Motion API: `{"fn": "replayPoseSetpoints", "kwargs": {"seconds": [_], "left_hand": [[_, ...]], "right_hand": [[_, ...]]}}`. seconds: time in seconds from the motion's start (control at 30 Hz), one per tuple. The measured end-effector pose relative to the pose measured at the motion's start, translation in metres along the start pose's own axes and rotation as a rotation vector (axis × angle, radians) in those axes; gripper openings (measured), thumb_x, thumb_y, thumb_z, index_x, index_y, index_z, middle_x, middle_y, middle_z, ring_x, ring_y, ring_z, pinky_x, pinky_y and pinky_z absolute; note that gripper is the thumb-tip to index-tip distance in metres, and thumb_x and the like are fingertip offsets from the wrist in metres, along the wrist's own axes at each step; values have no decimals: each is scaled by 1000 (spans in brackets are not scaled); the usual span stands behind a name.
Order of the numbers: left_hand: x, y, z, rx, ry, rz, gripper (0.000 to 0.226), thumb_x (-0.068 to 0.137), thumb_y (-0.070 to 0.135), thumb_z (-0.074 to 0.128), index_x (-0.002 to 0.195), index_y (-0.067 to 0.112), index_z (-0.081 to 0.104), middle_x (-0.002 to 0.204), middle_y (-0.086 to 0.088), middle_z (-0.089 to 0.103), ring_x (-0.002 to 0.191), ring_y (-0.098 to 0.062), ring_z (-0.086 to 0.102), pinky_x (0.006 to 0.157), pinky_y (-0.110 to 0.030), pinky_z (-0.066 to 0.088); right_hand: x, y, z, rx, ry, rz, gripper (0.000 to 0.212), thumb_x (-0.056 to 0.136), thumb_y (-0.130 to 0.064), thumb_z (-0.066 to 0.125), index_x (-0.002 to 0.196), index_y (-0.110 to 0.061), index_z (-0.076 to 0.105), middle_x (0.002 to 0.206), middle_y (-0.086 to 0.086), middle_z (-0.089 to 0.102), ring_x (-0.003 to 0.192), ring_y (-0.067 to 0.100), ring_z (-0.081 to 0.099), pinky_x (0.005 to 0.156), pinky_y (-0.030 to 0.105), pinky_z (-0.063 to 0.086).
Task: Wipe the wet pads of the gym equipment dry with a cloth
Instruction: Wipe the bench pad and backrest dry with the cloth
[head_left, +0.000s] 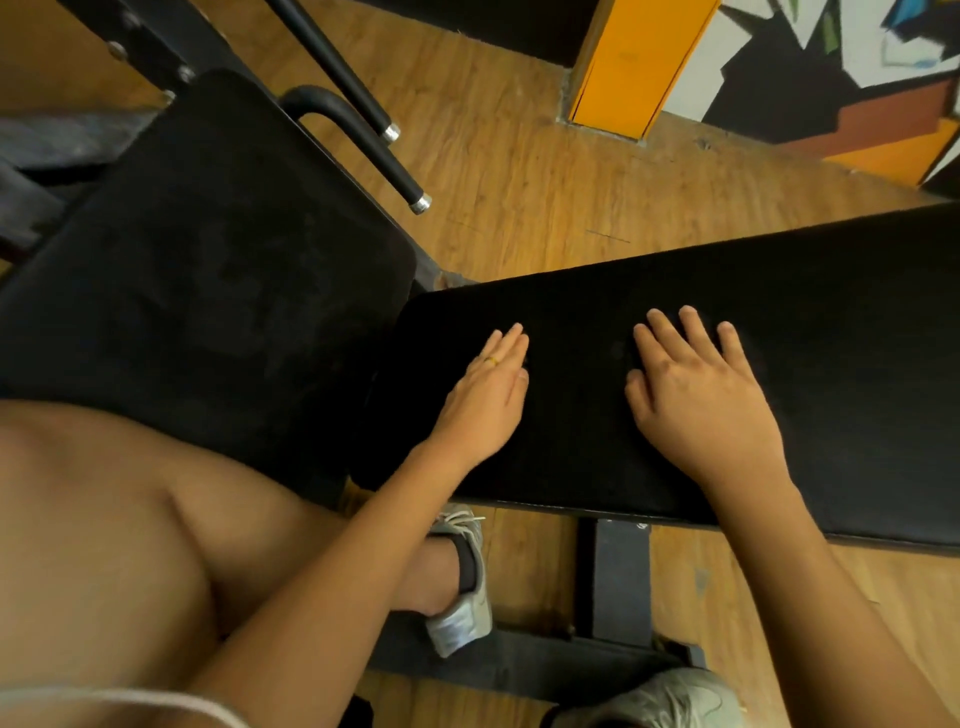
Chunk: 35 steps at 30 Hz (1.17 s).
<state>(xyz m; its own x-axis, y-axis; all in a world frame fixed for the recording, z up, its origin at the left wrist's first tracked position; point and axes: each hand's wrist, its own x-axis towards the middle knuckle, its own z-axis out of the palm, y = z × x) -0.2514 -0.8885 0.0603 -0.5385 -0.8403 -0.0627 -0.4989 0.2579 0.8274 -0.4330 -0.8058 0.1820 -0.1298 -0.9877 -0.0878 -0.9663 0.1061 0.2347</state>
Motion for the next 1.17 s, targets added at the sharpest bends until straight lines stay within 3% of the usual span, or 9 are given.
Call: {"fn": "replayPoseSetpoints", "kwargs": {"seconds": [0.1,0.17,0.3,0.37,0.5,0.67,0.77,0.9,1.17], "left_hand": [[26,3,-13,-57,-59,-24,52,110,26,34,161,18,21,169,7,11,155,-8,0,127,-41,12],[30,5,-19,-231,-80,-16,54,110,28,38,161,21,21,168,10,11,154,-5,1,126,-35,7],[17,-21,-31,-659,158,-168,47,110,19,37,157,18,32,166,4,24,151,-6,18,118,-21,17],[12,-56,-35,-442,269,-302,46,110,18,37,155,13,36,165,-3,28,152,-14,22,120,-26,19],[5,-95,-23,62,200,-388,51,110,25,28,158,9,28,168,-5,17,155,-22,12,123,-48,9],[6,-92,-18,52,253,-378,51,110,25,25,158,10,27,168,-4,17,156,-19,9,124,-47,9],[6,-97,-17,36,264,-369,50,110,24,25,158,11,27,168,-2,17,156,-17,9,124,-45,7],[7,-98,-16,42,270,-364,50,109,23,26,158,10,29,168,-4,19,156,-19,11,124,-47,9],[9,-99,-21,-4,223,-338,50,110,25,25,158,11,29,168,-2,19,156,-19,11,123,-48,10]], "right_hand": [[1,0,2,5,7,6,57,105,-39,32,156,-13,33,164,10,29,154,30,17,125,53,13],[2,0,3,-6,-3,11,57,105,-39,32,156,-13,33,164,9,28,154,30,16,125,52,13],[2,2,3,2,-27,28,57,105,-40,31,156,-15,32,165,7,27,155,28,14,125,52,9],[4,-3,0,17,-29,49,57,104,-40,34,156,-15,34,165,7,28,155,29,14,125,54,6],[13,-55,-2,138,20,-29,56,103,-37,40,154,-13,38,162,7,33,153,28,21,124,54,7],[50,-141,31,256,-72,-83,60,105,-39,39,156,-10,32,165,12,24,155,29,11,125,48,7],[67,-155,49,200,-87,-34,54,103,-35,48,148,-6,43,157,16,35,152,33,18,124,47,12],[71,-154,47,182,-49,-24,47,98,-27,53,139,-4,52,145,16,47,144,33,32,123,47,22],[11,-94,20,73,-97,-123,54,101,-18,44,151,0,38,158,16,38,148,32,31,123,46,24]]}}
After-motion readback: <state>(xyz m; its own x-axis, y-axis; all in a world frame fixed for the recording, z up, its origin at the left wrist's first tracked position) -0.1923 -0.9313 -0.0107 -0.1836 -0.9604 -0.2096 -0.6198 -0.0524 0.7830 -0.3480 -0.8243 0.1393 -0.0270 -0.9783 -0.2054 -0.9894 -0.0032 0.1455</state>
